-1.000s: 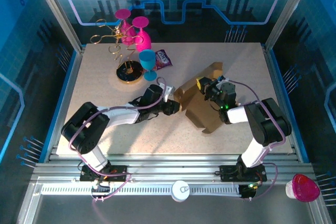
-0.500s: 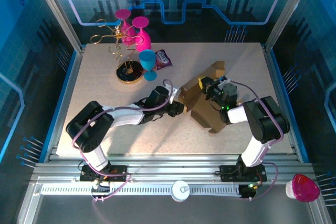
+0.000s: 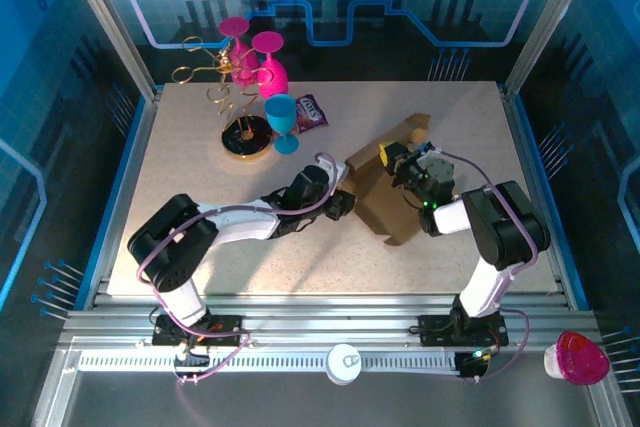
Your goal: Fold the paper box
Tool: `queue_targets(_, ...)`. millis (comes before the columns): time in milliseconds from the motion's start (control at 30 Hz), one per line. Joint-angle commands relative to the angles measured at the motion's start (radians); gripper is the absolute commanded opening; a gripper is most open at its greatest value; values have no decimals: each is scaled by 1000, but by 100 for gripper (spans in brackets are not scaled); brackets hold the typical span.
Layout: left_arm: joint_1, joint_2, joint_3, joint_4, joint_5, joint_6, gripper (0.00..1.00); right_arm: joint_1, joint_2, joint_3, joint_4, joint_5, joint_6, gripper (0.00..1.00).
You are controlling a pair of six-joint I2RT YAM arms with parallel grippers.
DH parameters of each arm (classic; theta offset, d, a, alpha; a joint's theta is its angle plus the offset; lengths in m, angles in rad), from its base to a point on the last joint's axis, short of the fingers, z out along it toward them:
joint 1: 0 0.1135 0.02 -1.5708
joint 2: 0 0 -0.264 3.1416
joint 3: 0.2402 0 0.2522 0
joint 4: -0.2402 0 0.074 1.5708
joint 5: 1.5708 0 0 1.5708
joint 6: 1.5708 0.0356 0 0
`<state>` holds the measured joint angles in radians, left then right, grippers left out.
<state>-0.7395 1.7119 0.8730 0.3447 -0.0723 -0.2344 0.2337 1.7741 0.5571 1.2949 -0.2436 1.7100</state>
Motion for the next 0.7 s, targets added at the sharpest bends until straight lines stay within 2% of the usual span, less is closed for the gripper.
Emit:
queue_targets(0, 23, -57, 22, -3, -87, 48, 45, 29, 34, 54, 54, -50, 24, 0)
queue_targets(133, 73, -102, -4, -31, -110, 57, 46, 71, 85, 115, 57, -31, 36, 0)
queue_targets(267, 117, -110, -42, -21, -46, 51, 46, 79, 131, 121, 54, -29, 30, 0)
queue_targets(433, 124, -85, -50, -2, 18, 57, 46, 80, 195, 110, 108, -35, 48, 0)
queue_targets(667, 125, -50, -36, 13, 6, 53, 46, 87, 199, 114, 83, -36, 46, 0)
